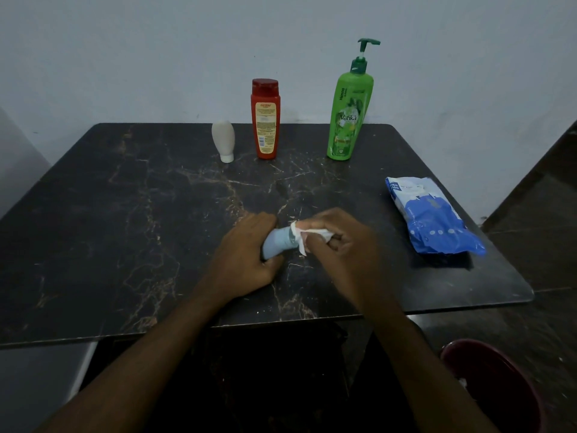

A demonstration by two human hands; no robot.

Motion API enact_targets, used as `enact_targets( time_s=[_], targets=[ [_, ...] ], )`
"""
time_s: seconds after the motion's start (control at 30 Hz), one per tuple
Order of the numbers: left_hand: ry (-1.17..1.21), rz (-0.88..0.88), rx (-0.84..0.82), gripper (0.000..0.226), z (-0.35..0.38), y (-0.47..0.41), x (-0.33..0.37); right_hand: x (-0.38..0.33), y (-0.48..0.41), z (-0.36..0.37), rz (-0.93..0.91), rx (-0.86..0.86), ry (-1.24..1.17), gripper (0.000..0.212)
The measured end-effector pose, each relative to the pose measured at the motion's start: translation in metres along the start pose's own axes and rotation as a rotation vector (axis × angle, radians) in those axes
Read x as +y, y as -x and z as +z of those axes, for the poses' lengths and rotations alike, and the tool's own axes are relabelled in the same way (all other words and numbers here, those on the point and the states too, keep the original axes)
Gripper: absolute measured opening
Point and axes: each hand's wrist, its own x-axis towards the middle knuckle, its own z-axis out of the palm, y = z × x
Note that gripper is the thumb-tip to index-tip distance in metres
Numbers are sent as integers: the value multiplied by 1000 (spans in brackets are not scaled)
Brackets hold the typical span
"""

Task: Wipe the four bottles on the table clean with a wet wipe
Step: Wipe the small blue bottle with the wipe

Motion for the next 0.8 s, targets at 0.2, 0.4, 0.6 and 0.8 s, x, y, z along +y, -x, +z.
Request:
enact_targets(
  time_s=[0.2, 0.4, 0.6, 0.8],
  targets=[
    [96, -13, 29, 17, -1, -1, -2, -8, 24, -68, -896, -393, -571, 26],
    [82, 13, -35, 14, -1, 0, 0, -17, 11, -59, -683, -455, -654, 17],
    [96, 18, -33, 16, -1, 0, -1, -18, 7, -45, -671, -259, -301, 9],
    [102, 10, -38, 15, -1, 0, -3, -26, 4, -76, -698, -548, -422, 5]
  ],
)
